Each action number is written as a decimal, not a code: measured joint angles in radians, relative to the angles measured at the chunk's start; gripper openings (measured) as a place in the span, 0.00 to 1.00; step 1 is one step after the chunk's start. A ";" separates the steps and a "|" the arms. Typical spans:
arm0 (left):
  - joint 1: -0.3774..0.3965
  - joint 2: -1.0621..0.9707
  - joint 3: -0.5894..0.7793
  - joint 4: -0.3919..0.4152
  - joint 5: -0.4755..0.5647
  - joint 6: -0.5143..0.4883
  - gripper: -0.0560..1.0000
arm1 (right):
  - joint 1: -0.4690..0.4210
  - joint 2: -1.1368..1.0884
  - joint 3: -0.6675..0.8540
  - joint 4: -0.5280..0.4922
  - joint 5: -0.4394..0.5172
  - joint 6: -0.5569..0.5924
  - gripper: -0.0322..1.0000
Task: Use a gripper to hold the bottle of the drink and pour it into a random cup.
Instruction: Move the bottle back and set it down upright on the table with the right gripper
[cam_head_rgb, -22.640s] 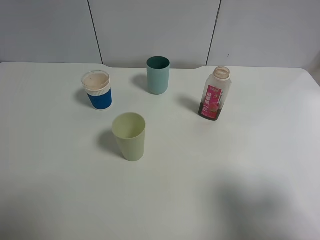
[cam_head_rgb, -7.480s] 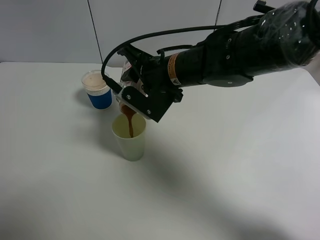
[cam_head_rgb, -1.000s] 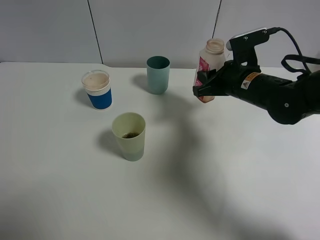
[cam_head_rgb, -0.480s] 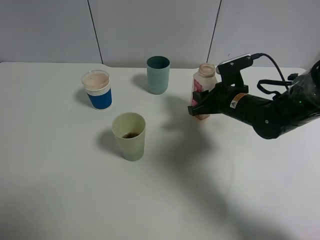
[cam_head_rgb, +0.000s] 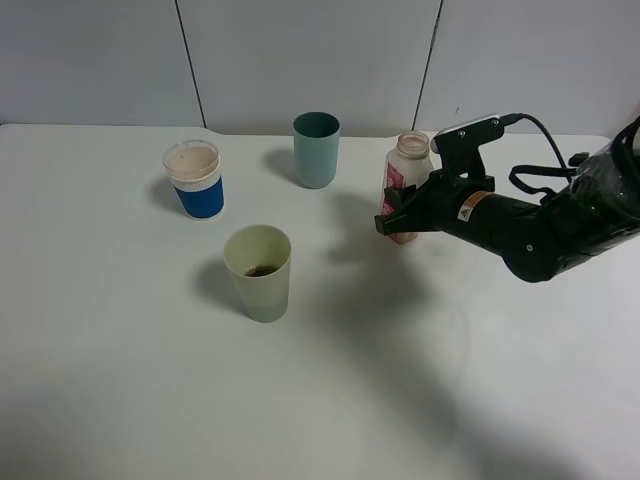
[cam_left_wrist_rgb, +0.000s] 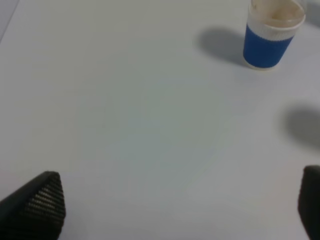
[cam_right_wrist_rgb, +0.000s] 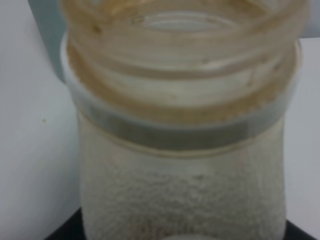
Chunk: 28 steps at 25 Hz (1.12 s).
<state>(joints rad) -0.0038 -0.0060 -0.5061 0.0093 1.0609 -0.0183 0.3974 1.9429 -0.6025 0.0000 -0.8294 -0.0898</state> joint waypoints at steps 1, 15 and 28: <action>0.000 0.000 0.000 0.000 0.000 0.000 0.93 | 0.000 0.000 0.000 0.000 0.000 0.000 0.40; 0.000 0.000 0.000 0.000 0.000 0.000 0.93 | 0.000 0.000 0.000 0.000 -0.001 0.000 0.53; 0.000 0.000 0.000 0.000 0.000 0.000 0.93 | 0.000 0.000 0.000 0.000 0.001 0.000 0.92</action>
<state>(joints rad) -0.0038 -0.0060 -0.5061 0.0093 1.0609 -0.0183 0.3974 1.9429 -0.6025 0.0000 -0.8282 -0.0898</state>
